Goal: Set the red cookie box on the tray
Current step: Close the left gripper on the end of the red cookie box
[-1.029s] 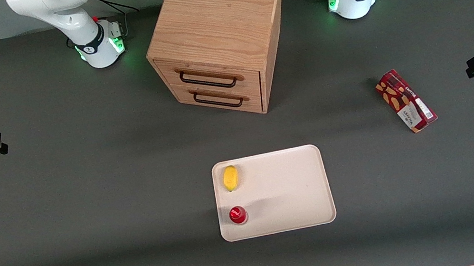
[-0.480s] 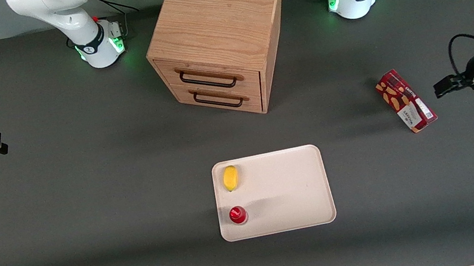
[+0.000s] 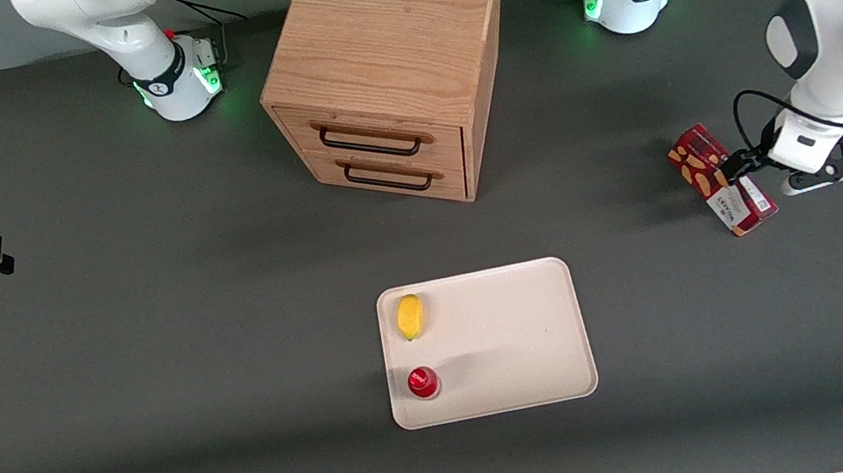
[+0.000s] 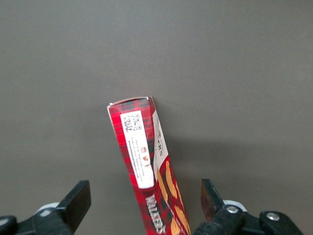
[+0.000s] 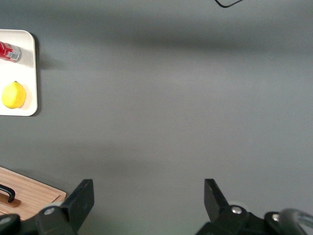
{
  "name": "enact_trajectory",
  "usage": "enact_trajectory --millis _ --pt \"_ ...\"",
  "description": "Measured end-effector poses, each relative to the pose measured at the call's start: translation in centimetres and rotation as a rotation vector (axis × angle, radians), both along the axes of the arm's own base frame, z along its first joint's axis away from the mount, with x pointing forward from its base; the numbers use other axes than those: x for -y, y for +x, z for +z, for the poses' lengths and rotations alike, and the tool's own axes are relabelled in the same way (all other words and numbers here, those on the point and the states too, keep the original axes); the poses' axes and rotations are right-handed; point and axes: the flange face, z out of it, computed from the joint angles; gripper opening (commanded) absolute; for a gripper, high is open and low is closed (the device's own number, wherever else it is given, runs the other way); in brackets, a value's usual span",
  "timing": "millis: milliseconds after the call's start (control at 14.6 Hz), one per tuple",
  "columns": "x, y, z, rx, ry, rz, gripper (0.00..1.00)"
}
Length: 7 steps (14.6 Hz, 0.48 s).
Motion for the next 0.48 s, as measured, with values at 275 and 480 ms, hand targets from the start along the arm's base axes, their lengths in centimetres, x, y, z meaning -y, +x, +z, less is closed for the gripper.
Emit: enact_trajectory --millis 275,480 --pt "0.0 -1.3 -4.6 0.041 0.007 0.004 0.36" --pt "0.0 -1.7 -6.1 0.045 0.009 0.004 0.0"
